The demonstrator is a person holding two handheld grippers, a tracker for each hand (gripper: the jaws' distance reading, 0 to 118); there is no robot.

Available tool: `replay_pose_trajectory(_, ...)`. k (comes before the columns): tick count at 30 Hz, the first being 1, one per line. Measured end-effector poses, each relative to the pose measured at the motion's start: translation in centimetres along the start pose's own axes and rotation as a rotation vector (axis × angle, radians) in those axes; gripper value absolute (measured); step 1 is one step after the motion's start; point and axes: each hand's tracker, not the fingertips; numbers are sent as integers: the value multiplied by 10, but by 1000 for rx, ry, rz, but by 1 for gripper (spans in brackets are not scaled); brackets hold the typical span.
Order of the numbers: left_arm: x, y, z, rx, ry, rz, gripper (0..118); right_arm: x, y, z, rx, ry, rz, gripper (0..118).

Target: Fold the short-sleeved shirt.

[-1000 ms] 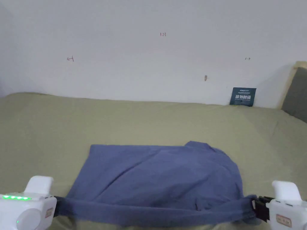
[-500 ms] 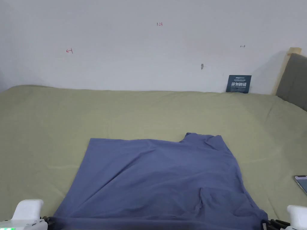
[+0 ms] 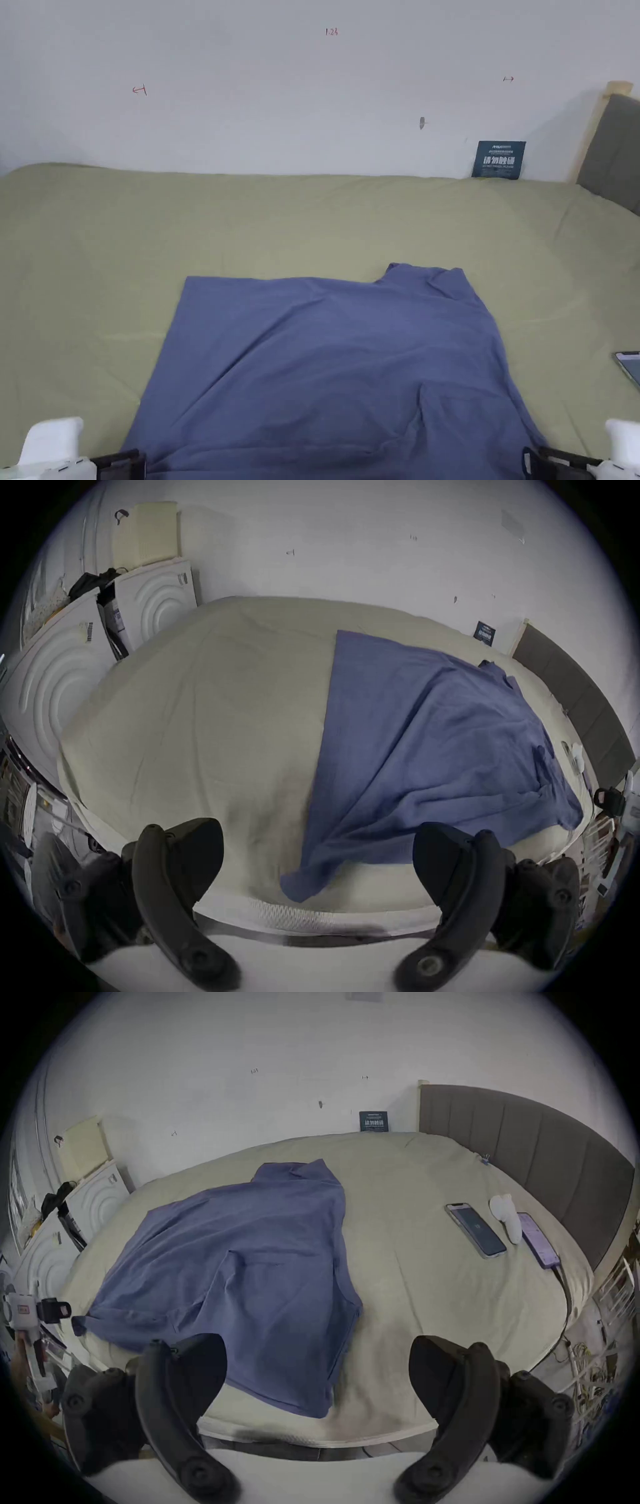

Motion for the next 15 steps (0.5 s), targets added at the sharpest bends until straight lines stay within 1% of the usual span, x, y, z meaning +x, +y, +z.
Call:
replay_pose_trajectory(1,-1,-6,3,19,1,-2,112,-3,1,0,-2,-2,9,109)
replay_pose_trajectory(3,-4,24,16,32,-6,3,111,-6,0,4,5,-7,30,107)
replay_pose_trajectory(4,-5,23,22,54,0,9,107,-6,-2,9,26,13,36,100)
replay_pose_trajectory(5,-6,22,25,65,2,3,94,-9,-3,10,48,18,48,75)
replay_pose_trajectory(6,-7,20,29,70,0,-14,52,-11,-4,12,64,-21,85,19)
replay_pose_trajectory(7,-4,27,35,72,3,-31,6,-12,-6,13,69,-34,85,2)
replay_pose_trajectory(8,-5,23,34,76,18,-36,0,-12,-9,14,81,-32,79,2)
replay_pose_trajectory(9,-8,22,35,77,20,-43,0,-11,-8,14,71,-9,67,2)
replay_pose_trajectory(10,-11,23,30,24,5,-60,0,-10,-9,13,33,10,40,2)
replay_pose_trajectory(14,-25,22,20,-2,0,-14,0,-8,-13,10,21,-18,67,2)
replay_pose_trajectory(15,-27,19,16,-14,-11,0,13,-7,-15,10,18,-16,64,2)
